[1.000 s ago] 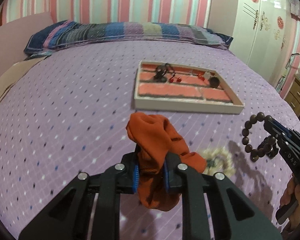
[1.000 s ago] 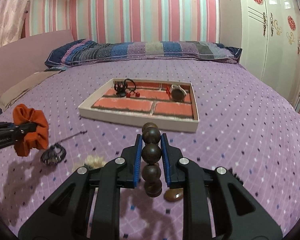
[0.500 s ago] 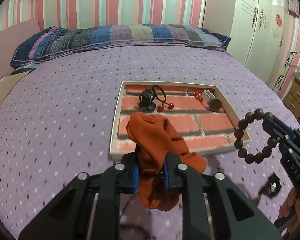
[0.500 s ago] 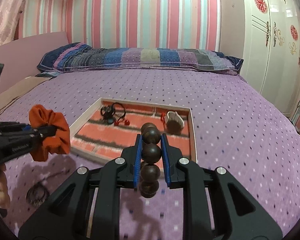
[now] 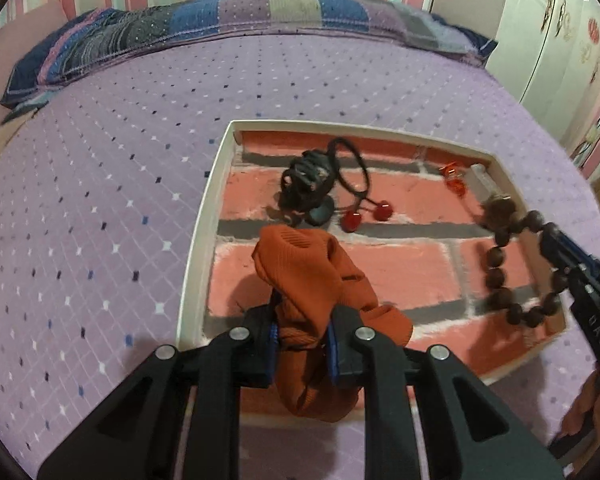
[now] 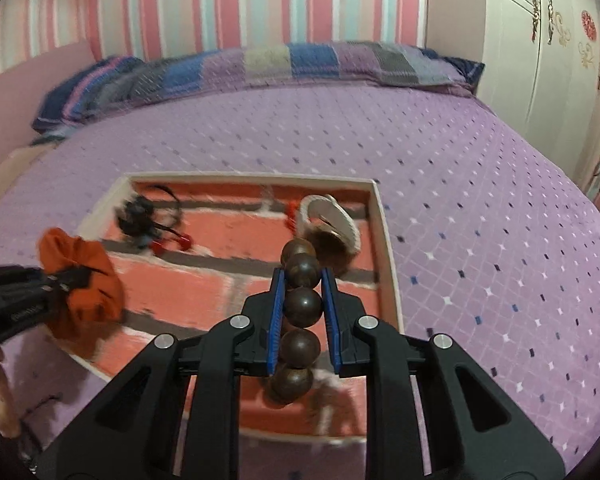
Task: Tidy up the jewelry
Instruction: 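Carry the bead bracelet and orange scrunchie into the brick tray with both tools, then open both tools to release the bracelet and scrunchie in the tray, then move both open tools back toward the black cord bracelets on the bed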
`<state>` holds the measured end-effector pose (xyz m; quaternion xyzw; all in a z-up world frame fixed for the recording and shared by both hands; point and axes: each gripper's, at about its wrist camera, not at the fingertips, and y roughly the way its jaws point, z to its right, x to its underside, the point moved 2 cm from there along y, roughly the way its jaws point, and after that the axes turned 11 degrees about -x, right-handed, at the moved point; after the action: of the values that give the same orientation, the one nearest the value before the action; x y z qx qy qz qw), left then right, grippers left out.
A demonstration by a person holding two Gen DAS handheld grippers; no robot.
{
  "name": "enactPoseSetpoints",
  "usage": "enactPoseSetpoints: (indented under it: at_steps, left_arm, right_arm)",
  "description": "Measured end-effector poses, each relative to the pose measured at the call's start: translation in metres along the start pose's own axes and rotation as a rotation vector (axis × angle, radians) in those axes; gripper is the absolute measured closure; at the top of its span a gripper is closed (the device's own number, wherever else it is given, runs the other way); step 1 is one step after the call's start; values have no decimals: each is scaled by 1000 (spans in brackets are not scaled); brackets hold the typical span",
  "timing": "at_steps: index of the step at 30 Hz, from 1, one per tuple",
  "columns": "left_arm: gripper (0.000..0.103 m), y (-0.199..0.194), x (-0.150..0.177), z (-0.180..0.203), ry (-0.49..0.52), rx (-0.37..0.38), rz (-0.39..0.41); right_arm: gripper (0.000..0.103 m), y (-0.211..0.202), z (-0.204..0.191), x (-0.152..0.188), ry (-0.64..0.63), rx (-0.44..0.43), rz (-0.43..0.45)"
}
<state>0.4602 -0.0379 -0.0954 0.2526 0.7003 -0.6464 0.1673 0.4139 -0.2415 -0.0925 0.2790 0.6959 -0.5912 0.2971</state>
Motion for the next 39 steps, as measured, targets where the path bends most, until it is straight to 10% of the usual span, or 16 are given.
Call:
enactPoseSetpoints:
  at_steps: [21, 27, 39]
  left_arm:
    - [76, 45, -24, 12, 65, -128, -75]
    - [50, 32, -18, 9, 74, -129, -65]
    - [31, -52, 12, -2, 62, -36, 23]
  right_arm:
    - [82, 72, 19, -3, 14, 51, -188]
    - [51, 58, 17, -3, -19, 35, -170]
    - [12, -67, 36, -7, -38, -24, -33]
